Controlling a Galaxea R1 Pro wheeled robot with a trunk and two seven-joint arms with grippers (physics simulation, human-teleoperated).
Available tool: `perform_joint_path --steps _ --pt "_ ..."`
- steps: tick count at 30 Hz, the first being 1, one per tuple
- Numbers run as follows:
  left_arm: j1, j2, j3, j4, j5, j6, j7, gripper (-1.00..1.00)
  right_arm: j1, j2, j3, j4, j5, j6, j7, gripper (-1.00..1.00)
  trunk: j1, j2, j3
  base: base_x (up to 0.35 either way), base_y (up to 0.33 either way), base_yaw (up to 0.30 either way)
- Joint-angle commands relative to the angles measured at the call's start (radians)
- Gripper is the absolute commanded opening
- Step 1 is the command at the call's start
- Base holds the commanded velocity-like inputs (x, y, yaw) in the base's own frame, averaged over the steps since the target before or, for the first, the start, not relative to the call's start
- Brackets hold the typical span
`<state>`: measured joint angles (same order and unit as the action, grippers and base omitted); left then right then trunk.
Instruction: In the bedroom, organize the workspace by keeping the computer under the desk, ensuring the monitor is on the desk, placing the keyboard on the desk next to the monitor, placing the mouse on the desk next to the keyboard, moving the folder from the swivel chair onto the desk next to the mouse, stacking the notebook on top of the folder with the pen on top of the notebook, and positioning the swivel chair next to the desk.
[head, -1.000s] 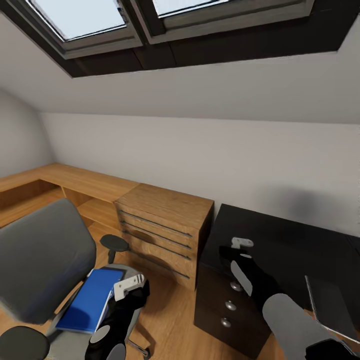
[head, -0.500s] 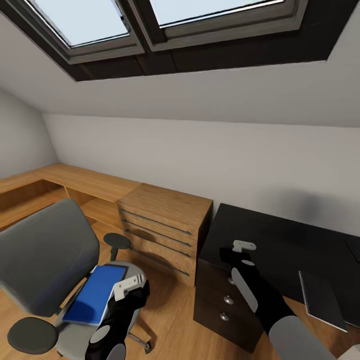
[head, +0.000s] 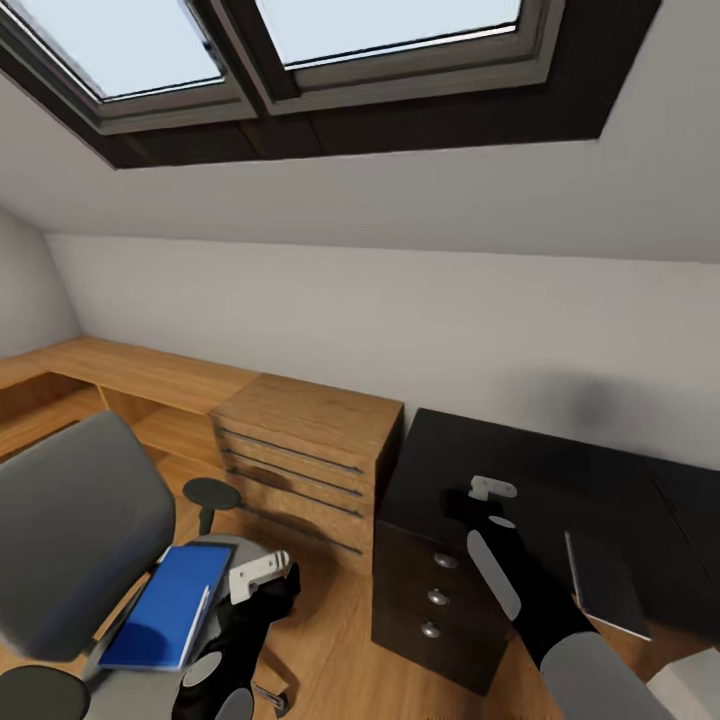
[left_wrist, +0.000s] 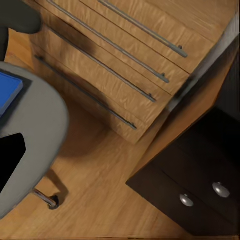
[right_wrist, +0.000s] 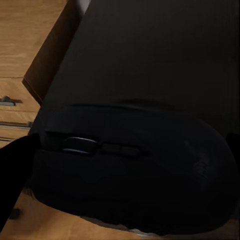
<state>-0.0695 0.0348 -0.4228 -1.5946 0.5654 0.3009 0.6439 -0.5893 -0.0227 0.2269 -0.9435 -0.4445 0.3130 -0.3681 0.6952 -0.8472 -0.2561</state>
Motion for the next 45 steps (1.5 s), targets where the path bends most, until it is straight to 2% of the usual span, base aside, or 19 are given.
perform_joint_path --steps 1,3,10,12,15,16,18,19,20,23,27,34,36,38,45 --pt "-0.001 0.001 -0.002 0.003 0.006 0.003 0.008 1.0 -0.001 -0.002 0.005 -0.001 -0.008 0.003 -0.009 -1.0 -0.004 0.006 0.002 0.0 0.0 -0.275" --pt "0.001 0.0 -0.004 0.03 0.007 0.003 0.008 1.0 -0.001 -0.002 0.005 -0.002 -0.008 0.003 -0.009 -1.0 -0.008 0.013 0.006 0.0 0.0 -0.276" --pt "0.023 0.004 -0.017 0.255 0.006 -0.004 0.004 1.0 0.0 -0.001 0.004 -0.019 -0.008 0.004 -0.028 -1.0 -0.008 0.013 0.009 0.0 0.0 -0.228" --pt "0.025 0.004 -0.017 0.395 0.004 -0.008 0.003 1.0 0.0 -0.001 0.005 -0.023 -0.009 0.005 -0.072 -1.0 -0.008 0.013 0.009 0.0 0.0 -0.037" --pt "0.025 0.001 -0.015 0.511 0.004 -0.011 0.002 1.0 0.0 0.0 0.005 -0.024 -0.01 0.005 -0.088 -1.0 -0.008 0.013 0.009 0.0 0.0 -0.006" --pt "0.025 -0.001 -0.02 0.602 0.001 -0.087 -0.001 1.0 0.0 0.001 0.004 -0.024 -0.011 0.005 -0.091 -1.0 -0.008 0.013 0.009 0.0 0.0 0.0" --pt "0.025 -0.002 -0.024 0.638 0.0 -0.158 -0.003 1.0 0.0 0.0 0.004 -0.024 -0.011 0.005 -0.092 -1.0 -0.008 0.013 0.009 0.0 0.0 -0.005" --pt "0.025 -0.005 -0.026 0.673 -0.002 -0.217 -0.004 1.0 0.001 0.001 0.004 -0.023 -0.011 0.005 -0.092 -1.0 -0.008 0.013 0.009 0.0 0.0 -0.112" --pt "0.025 -0.009 -0.027 0.691 -0.003 -0.241 -0.005 1.0 0.001 0.001 0.003 -0.023 -0.013 0.005 -0.092 -1.0 -0.008 0.013 0.009 0.0 0.0 -0.17" --pt "0.025 -0.02 -0.028 0.715 -0.006 -0.273 -0.017 1.0 0.002 0.0 0.003 -0.023 -0.049 0.005 -0.093 -1.0 -0.008 0.013 0.009 0.0 0.0 -0.23" --pt "0.025 -0.023 -0.028 0.722 -0.006 -0.283 -0.033 1.0 0.002 -0.002 0.002 -0.022 -0.1 0.006 -0.094 -1.0 -0.008 0.013 0.009 0.0 0.0 -0.265" --pt "0.025 -0.026 -0.029 0.738 -0.008 -0.287 -0.037 1.0 0.002 -0.013 -0.01 -0.02 -0.117 0.006 -0.095 -1.0 -0.008 0.013 0.009 0.0 0.0 -0.292" --pt "0.025 -0.026 -0.03 0.741 -0.008 -0.287 -0.038 1.0 0.002 -0.017 -0.024 -0.02 -0.118 0.006 -0.094 -1.0 -0.008 0.013 0.009 0.0 0.0 -0.299" --pt "0.025 -0.027 -0.029 0.743 -0.009 -0.287 -0.038 1.0 0.002 -0.021 -0.066 -0.018 -0.118 0.006 -0.094 -1.0 -0.008 0.013 0.009 0.0 0.0 -0.3" --pt "0.025 -0.027 -0.028 0.743 -0.009 -0.287 -0.037 1.0 0.002 -0.037 -0.084 -0.015 -0.125 0.006 -0.094 -1.0 -0.008 0.013 0.009 0.0 0.0 -0.3"
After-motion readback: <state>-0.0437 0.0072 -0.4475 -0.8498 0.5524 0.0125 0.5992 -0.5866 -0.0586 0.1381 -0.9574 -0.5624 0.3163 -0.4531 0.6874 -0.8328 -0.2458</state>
